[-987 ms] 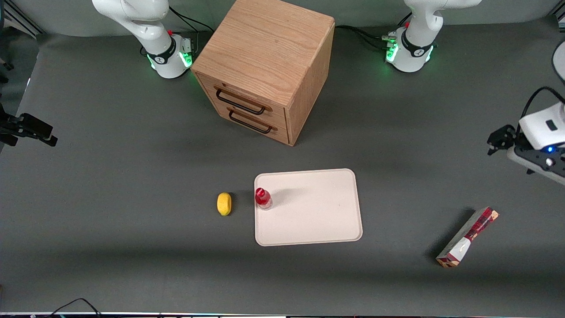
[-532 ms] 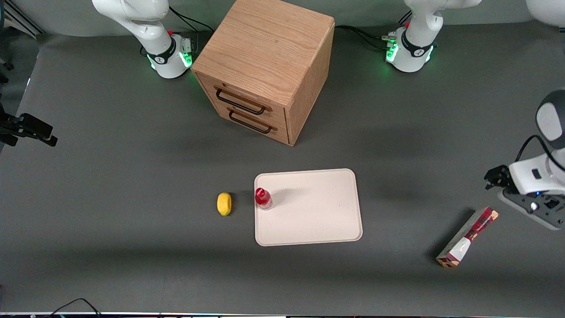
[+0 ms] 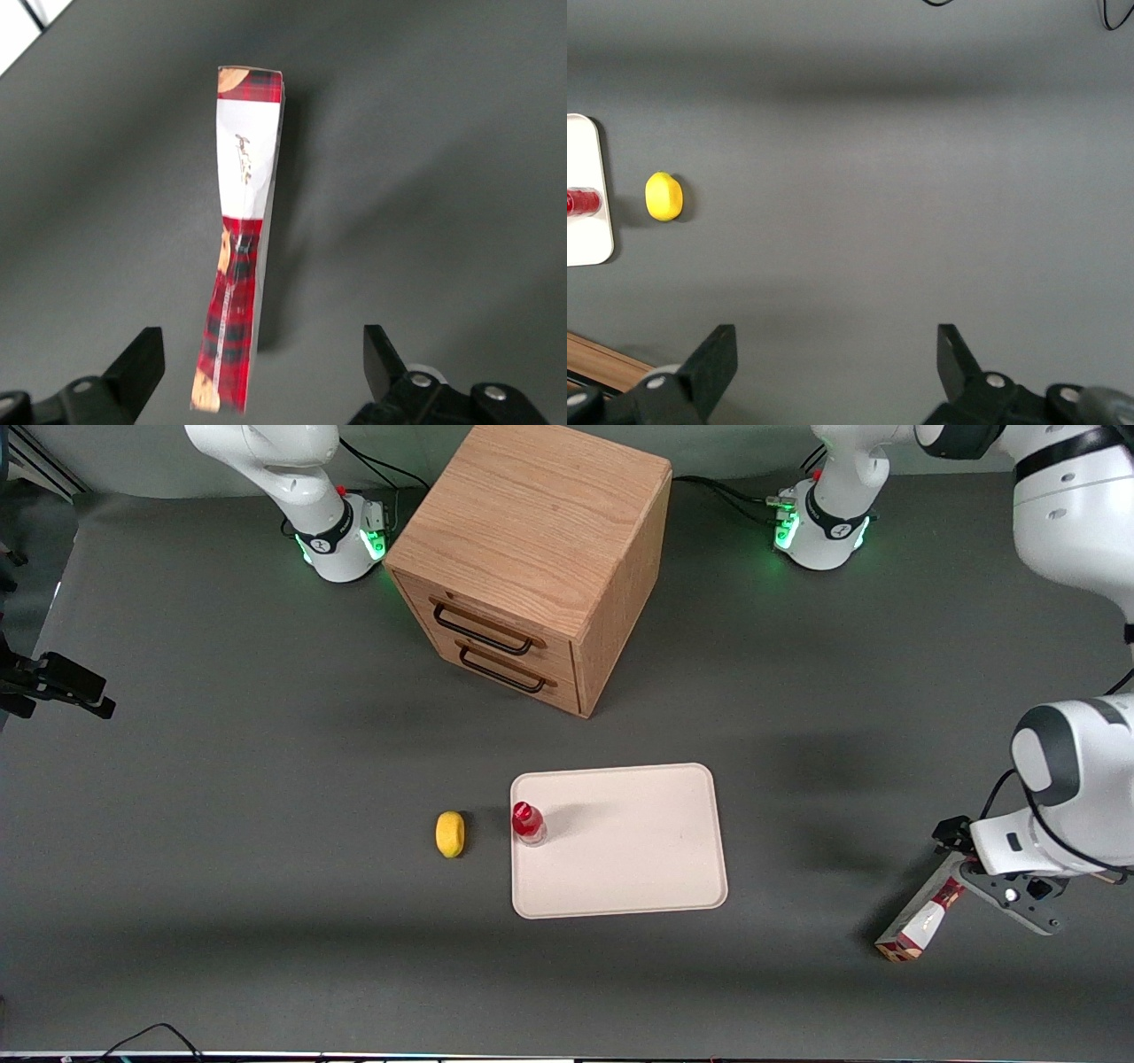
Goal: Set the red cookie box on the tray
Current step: 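Lower the open left gripper over the red plaid cookie box, then close the left gripper on the cookie box's end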
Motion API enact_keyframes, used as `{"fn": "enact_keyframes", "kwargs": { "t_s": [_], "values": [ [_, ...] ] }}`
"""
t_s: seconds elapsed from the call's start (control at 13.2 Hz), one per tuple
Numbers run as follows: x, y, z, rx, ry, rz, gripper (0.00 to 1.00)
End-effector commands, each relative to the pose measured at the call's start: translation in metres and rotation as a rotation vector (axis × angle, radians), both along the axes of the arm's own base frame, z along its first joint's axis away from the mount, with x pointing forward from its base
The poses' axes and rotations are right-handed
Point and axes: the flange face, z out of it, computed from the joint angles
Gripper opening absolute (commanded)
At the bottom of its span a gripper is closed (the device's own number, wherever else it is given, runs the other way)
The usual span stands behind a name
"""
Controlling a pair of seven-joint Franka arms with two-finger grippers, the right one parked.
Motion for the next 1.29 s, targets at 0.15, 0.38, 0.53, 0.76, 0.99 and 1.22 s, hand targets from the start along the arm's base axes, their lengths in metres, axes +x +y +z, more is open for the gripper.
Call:
{"fn": "enact_keyframes", "kwargs": {
  "t_s": [0.15,0.38,0.53,0.76,0.99,1.22],
  "values": [
    [0.012,0.004,-0.028,0.001,-0.045,-0.025,1.00],
    [0.017,0.004,-0.046,0.013,-0.084,-0.040,1.00],
    [0.020,0.004,-0.061,0.018,-0.102,-0.043,1.00],
    [0.019,0.006,-0.086,0.022,-0.093,-0.043,1.00],
    [0.016,0.005,-0.112,0.022,-0.072,-0.045,1.00],
    [0.017,0.005,-0.111,0.021,-0.077,-0.045,0.68]
  ]
}}
